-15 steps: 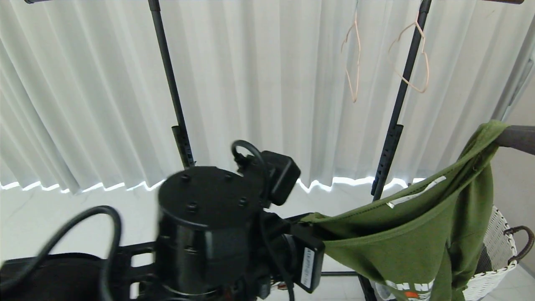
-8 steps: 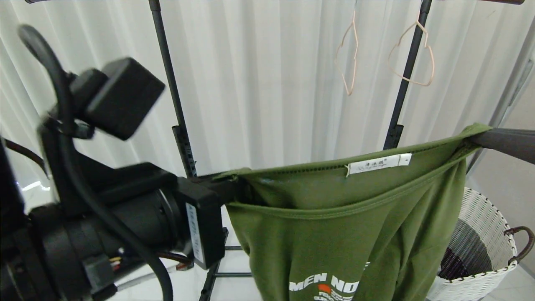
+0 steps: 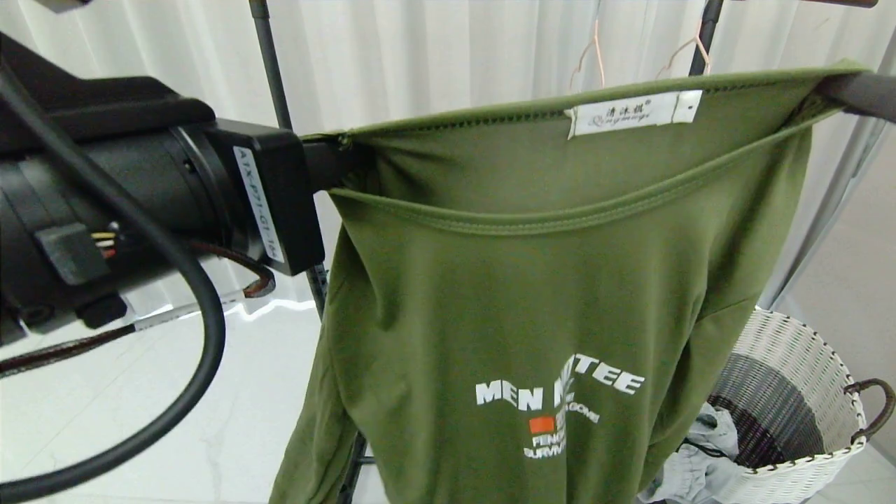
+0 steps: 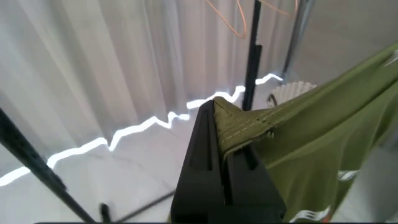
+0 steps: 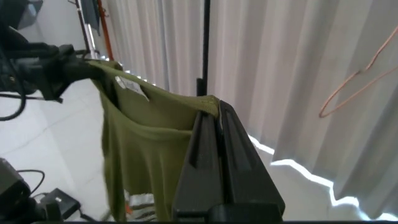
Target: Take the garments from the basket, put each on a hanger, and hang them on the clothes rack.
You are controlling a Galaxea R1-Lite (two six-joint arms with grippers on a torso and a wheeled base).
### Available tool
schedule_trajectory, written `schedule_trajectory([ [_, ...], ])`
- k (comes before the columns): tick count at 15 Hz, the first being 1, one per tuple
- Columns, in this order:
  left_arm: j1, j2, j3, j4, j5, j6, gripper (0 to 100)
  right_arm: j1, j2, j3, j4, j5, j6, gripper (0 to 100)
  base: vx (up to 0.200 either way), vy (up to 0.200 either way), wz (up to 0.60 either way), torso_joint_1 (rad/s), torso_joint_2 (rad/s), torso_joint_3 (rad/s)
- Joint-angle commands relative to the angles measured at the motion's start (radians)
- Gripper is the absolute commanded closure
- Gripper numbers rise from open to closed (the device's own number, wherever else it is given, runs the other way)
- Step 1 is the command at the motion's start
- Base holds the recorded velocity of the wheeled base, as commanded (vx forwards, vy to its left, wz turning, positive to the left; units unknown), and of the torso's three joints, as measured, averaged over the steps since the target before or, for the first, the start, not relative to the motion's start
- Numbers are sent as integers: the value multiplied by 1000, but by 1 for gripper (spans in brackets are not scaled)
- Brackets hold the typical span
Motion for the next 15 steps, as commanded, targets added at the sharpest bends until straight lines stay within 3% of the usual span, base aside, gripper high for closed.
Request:
schedule_trajectory([
  [1,30,29,-53,-2,1,63,100,2,7,-31,2,2,-1,100,0,0,0,0,0,0],
  [4,30,88,-135,-25,1,93,100,2,4,-31,0,1,-2,100,0,0,0,0,0,0],
  [8,30,110,-139,-42,1,83,100,2,-39,-23,11,5,-4,100,0,0,0,0,0,0],
  [10,69,139,-156,-42,-13,78,100,12,-78,-5,16,14,-18,100,0,0,0,0,0,0],
  [15,106,306,-331,-42,-32,12,100,67,-167,76,42,108,-47,100,0,0,0,0,0,0],
])
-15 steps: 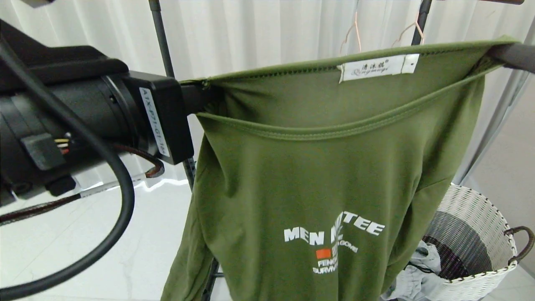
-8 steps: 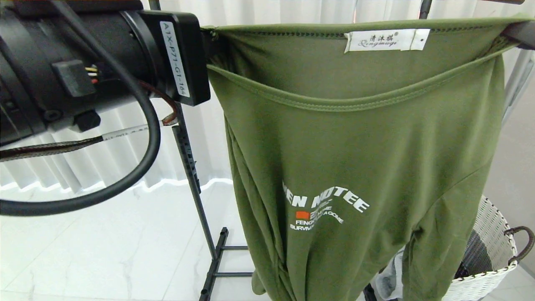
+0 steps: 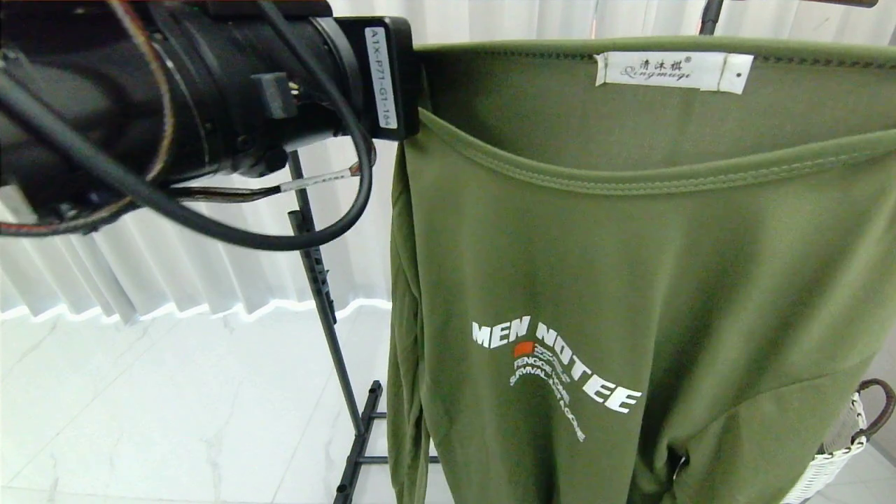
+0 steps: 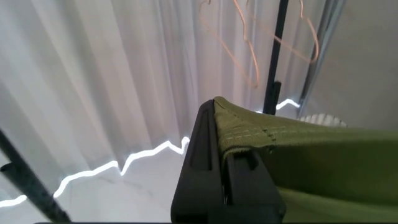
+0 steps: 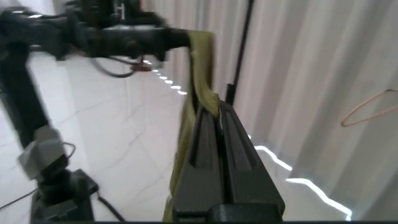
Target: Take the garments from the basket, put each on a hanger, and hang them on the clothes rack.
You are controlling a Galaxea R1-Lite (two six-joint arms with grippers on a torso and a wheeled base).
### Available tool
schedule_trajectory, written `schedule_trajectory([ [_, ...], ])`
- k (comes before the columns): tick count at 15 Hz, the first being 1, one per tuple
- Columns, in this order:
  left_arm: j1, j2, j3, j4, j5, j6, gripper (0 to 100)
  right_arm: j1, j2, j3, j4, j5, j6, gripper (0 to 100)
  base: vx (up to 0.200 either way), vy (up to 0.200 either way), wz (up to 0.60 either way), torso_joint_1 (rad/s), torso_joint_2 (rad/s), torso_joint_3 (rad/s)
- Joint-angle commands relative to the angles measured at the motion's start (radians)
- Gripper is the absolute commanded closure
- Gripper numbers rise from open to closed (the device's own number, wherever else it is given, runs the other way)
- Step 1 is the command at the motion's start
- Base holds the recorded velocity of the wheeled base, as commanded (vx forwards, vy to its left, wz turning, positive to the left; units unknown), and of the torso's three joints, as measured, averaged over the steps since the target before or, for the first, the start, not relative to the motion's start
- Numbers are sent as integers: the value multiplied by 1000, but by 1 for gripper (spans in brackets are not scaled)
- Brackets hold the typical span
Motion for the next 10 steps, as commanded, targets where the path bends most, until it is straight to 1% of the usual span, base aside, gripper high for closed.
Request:
schedule_trajectory([
  [1,19,109,-84,0,-1,-9,100,18,-44,24,0,7,0,100,0,0,0,0,0,0],
  [4,39,148,-101,0,-3,-9,100,18,-55,33,2,7,0,100,0,0,0,0,0,0],
  [8,43,129,-89,3,-3,-14,100,16,-44,35,2,4,0,100,0,0,0,0,0,0],
  [10,34,89,-66,26,-3,-53,100,-4,-8,33,-1,-4,1,100,0,0,0,0,0,0],
])
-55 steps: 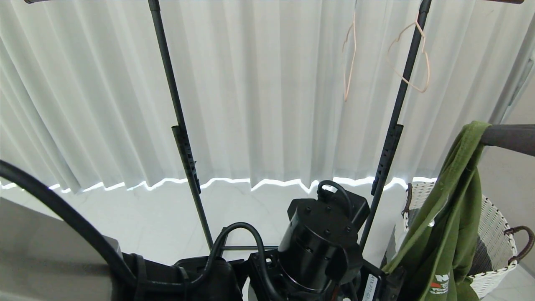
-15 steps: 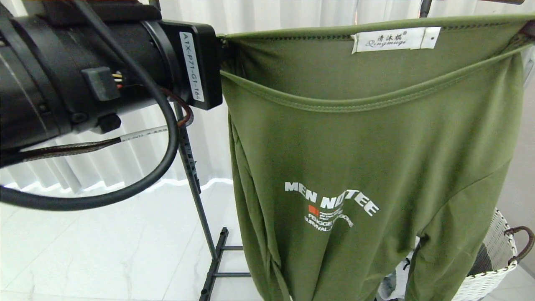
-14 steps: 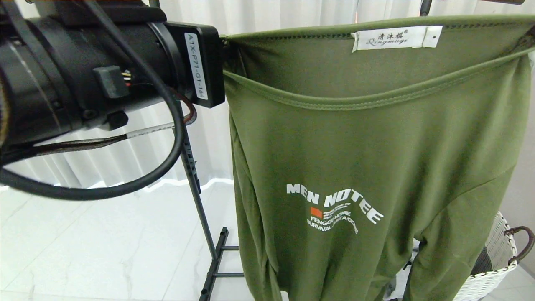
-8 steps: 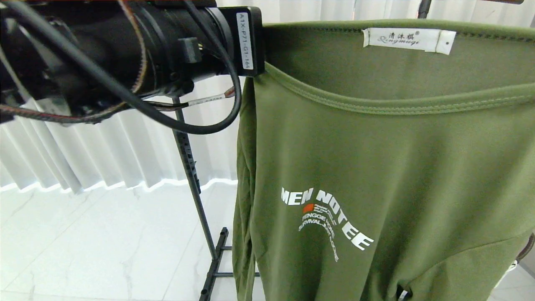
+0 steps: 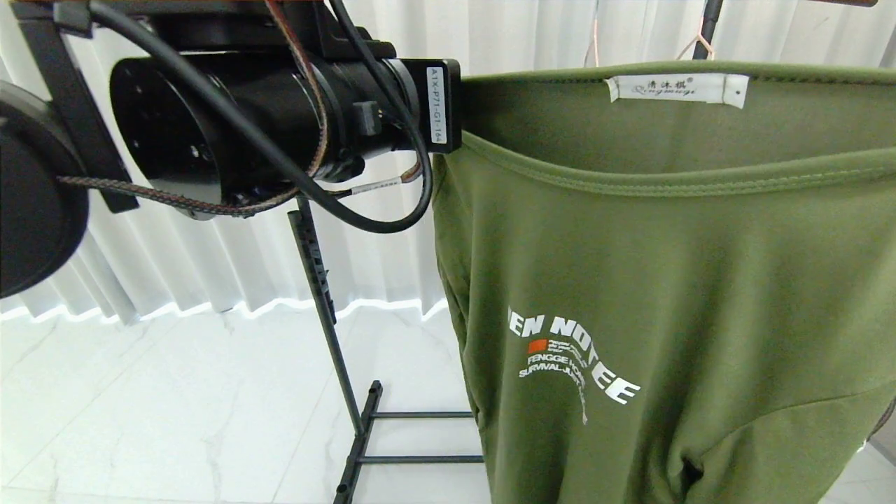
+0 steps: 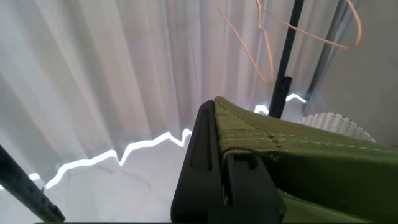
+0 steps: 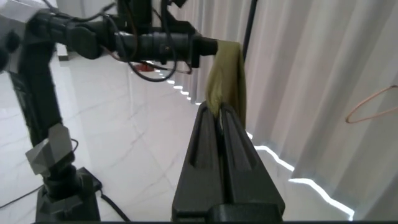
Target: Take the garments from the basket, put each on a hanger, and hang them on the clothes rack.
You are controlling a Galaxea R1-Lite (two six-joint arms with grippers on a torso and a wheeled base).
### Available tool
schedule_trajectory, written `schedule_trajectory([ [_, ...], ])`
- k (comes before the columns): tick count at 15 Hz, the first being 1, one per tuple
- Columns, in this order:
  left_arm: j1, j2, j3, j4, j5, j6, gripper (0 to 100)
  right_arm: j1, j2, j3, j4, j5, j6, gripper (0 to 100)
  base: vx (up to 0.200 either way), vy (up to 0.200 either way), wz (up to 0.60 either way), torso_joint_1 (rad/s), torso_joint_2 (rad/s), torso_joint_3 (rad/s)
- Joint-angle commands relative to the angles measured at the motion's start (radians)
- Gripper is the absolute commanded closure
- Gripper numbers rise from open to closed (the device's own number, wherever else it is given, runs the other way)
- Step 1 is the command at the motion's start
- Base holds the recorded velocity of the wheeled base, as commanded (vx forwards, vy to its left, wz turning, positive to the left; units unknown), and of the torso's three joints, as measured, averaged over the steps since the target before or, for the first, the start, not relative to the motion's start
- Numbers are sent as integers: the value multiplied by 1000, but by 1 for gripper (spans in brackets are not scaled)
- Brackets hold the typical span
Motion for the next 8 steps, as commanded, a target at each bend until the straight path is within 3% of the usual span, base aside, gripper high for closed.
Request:
schedule_trajectory([
  [1,-13,-69,38,39,-4,-20,100,-44,56,-7,-6,1,-1,100,0,0,0,0,0,0],
  [5,-14,-271,168,151,-100,-46,100,-99,179,-59,-60,2,-1,100,0,0,0,0,0,0],
  [8,-62,-377,212,195,-103,-44,100,-107,303,-150,-106,4,1,100,0,0,0,0,0,0],
])
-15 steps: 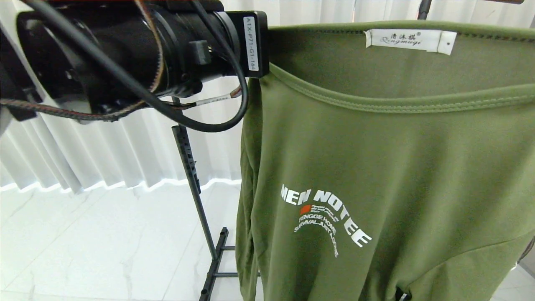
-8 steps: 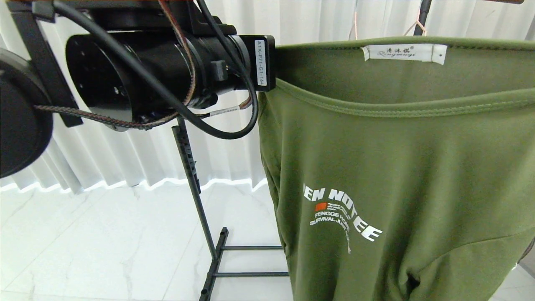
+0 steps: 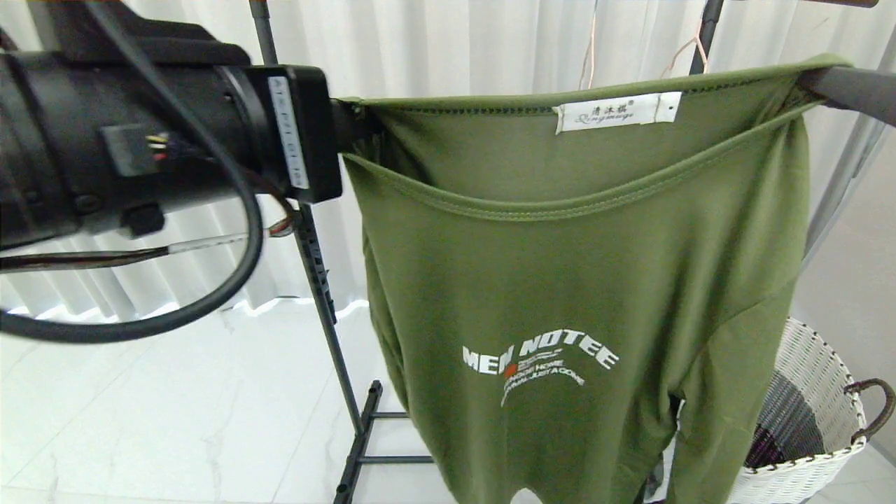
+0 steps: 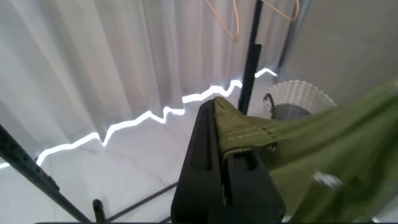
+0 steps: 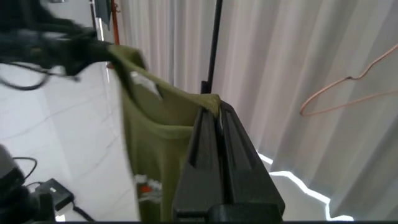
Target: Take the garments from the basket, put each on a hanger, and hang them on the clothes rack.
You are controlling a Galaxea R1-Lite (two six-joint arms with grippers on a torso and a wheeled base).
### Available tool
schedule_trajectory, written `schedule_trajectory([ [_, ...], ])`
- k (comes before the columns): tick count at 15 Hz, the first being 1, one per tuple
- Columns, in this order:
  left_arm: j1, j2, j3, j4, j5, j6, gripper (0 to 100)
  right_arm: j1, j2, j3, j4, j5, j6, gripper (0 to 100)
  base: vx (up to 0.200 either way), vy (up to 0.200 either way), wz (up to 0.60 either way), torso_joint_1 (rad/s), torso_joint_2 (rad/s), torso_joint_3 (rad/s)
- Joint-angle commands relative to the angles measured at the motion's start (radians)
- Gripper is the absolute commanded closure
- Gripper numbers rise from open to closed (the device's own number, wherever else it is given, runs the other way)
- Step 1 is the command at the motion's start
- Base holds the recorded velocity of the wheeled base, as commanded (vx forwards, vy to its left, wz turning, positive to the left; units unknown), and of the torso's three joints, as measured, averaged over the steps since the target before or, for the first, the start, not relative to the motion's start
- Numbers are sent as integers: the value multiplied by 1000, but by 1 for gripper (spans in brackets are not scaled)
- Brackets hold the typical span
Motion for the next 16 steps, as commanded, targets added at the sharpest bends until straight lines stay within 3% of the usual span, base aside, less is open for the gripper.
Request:
schedule_trajectory([
  [1,-58,-126,28,43,-2,0,100,-5,123,-78,-11,1,-1,100,0,0,0,0,0,0],
  [5,-214,-198,33,83,7,3,100,-5,188,-140,-11,1,-1,100,0,0,0,0,0,0],
  [9,-211,-186,33,83,23,6,100,-5,175,-133,-11,-5,-1,100,0,0,0,0,0,0],
  [14,-99,-105,-2,77,21,0,100,-61,108,-131,14,0,-1,100,0,0,0,0,0,0],
  [16,-79,-27,-70,74,20,-6,100,-60,34,-133,108,1,-2,100,0,0,0,0,0,0],
])
